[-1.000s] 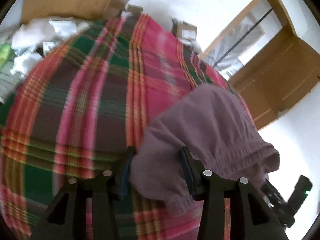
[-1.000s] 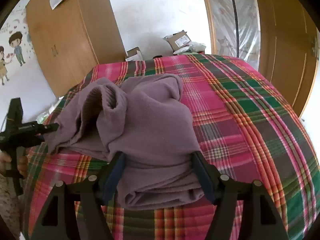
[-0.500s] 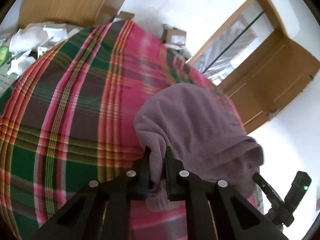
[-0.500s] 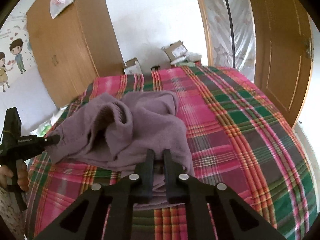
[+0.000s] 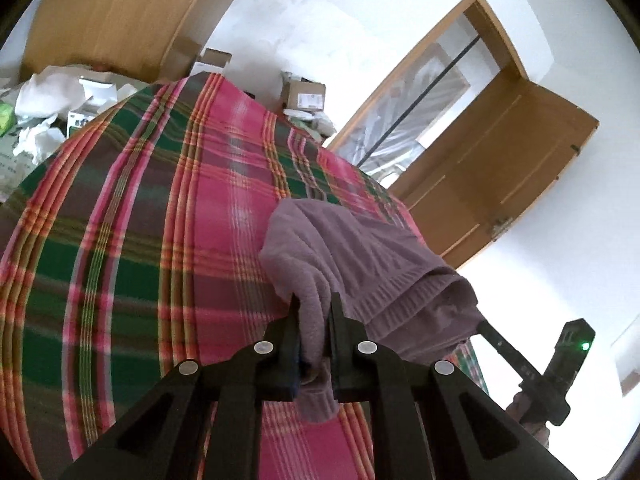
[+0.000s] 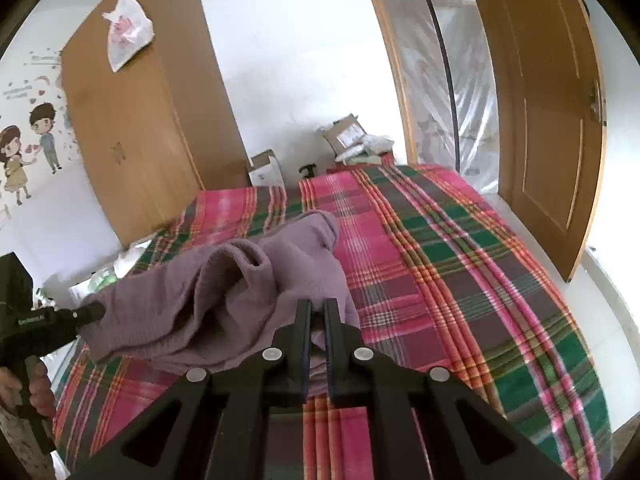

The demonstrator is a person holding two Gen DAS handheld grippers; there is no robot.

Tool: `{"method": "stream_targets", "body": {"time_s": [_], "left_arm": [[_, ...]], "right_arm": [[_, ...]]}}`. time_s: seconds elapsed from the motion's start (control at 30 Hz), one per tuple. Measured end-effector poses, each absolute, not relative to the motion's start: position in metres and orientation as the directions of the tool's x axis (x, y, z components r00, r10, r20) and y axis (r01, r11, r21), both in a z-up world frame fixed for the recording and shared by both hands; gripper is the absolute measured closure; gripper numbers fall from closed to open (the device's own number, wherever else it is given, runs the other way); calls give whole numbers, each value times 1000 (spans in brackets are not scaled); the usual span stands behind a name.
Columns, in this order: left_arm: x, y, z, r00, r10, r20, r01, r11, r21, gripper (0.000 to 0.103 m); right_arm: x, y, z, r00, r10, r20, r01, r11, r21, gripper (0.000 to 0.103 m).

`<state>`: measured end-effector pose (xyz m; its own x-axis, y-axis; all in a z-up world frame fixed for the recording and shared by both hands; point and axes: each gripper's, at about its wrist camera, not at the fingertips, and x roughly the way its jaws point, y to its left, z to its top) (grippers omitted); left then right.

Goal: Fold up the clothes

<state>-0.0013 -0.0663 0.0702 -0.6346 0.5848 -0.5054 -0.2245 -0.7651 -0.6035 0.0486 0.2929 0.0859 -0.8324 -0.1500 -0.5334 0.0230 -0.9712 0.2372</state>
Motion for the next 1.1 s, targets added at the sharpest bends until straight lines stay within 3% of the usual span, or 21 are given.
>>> {"method": "stream_targets", "body": {"time_s": [0.2,0.37,0.47,0.53,0.57,0.7,0.73,0.77,0.8,1.1], "left_arm": [[39,-72,67,-630,614,-476,-235,-735,-636,92],[53,-73,37,-583,568,-581,-185,-789,-586,92],[56,-73,31,-576,541,-613,-177,-814,-553,91],[56,-74,36,-592,532,-605,-190,-822,-537,84],[57,-74,40,-601,525,-603,-196,-828,-526,80],[59,-75,57,-668,468,-579,-216,-866,-451,78],[59,-74,61,-682,459,-569,-225,-872,-435,75],[60,-73,66,-696,451,-558,-234,-878,-418,63],[60,-72,70,-710,443,-547,-242,-883,-401,59],[35,5,74,-594,535,-600,-470,-837,-282,58]], "right_arm": [[79,297,100,-858,-112,-501,14,-980,196,97],[70,306,77,-797,-120,-592,-15,-976,218,96],[70,305,73,-795,-130,-592,-3,-976,219,93],[72,303,75,-802,-125,-584,5,-979,202,93],[75,302,77,-810,-121,-574,8,-981,195,89],[91,295,88,-861,-98,-499,37,-991,130,60],[93,292,89,-865,-105,-491,55,-992,116,59],[93,290,90,-865,-115,-489,71,-992,108,59],[92,286,90,-862,-121,-493,84,-992,97,58],[58,250,67,-808,-145,-571,159,-987,26,56]]}}
